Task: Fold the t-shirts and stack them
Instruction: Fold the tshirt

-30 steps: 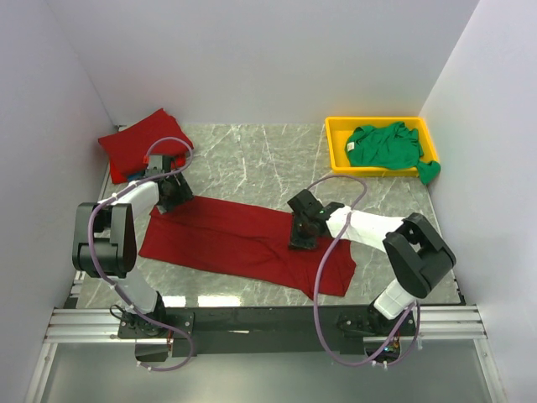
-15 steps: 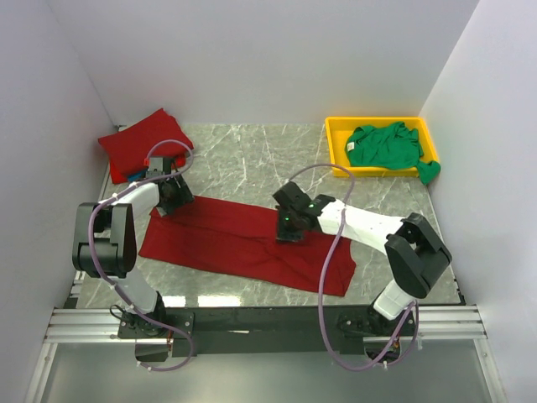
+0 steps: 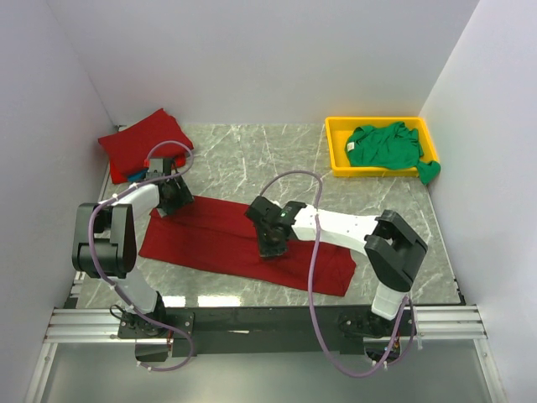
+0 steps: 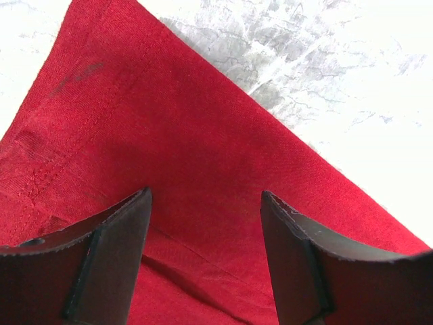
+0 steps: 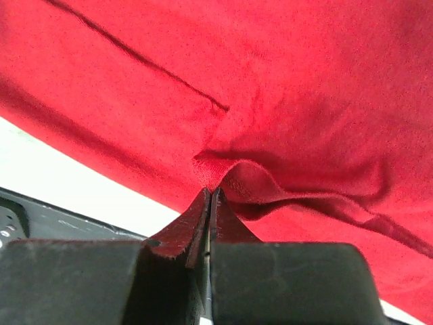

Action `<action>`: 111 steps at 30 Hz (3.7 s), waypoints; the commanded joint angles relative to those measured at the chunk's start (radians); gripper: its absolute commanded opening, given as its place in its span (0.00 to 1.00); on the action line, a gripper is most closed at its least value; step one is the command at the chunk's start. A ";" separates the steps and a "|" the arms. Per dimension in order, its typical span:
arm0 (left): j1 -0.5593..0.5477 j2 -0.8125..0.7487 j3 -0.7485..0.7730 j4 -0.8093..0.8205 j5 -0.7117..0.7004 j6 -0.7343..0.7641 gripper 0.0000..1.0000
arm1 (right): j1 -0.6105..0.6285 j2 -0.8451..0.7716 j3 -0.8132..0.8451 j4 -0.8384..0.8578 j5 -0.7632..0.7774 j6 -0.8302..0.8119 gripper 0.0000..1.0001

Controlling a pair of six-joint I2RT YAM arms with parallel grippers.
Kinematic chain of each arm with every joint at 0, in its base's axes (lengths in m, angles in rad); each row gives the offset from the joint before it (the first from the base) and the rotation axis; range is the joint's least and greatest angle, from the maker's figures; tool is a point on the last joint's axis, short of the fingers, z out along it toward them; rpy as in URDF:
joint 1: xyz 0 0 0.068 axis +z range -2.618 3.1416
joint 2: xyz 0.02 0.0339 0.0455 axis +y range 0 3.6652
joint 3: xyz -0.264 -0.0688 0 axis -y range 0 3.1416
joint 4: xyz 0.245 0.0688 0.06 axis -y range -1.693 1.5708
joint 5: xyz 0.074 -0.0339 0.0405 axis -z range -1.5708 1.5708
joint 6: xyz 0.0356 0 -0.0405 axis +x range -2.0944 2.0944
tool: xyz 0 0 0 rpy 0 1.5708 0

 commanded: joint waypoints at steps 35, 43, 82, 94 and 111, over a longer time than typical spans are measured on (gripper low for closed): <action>0.002 -0.023 -0.030 0.003 -0.005 0.020 0.71 | -0.153 -0.093 -0.204 0.239 -0.031 -0.025 0.55; 0.002 -0.008 -0.018 -0.002 -0.014 0.023 0.71 | -0.136 -0.159 -0.285 0.241 -0.054 -0.006 0.55; 0.003 0.001 -0.015 -0.005 -0.033 0.029 0.70 | -0.012 -0.127 -0.127 0.016 -0.288 -0.019 0.53; 0.003 -0.007 0.054 -0.032 0.004 0.008 0.70 | -0.355 -0.337 -0.204 -0.144 0.030 -0.006 0.54; 0.092 0.111 0.122 -0.043 0.053 -0.012 0.70 | -0.777 -0.199 -0.149 -0.098 0.160 -0.132 0.57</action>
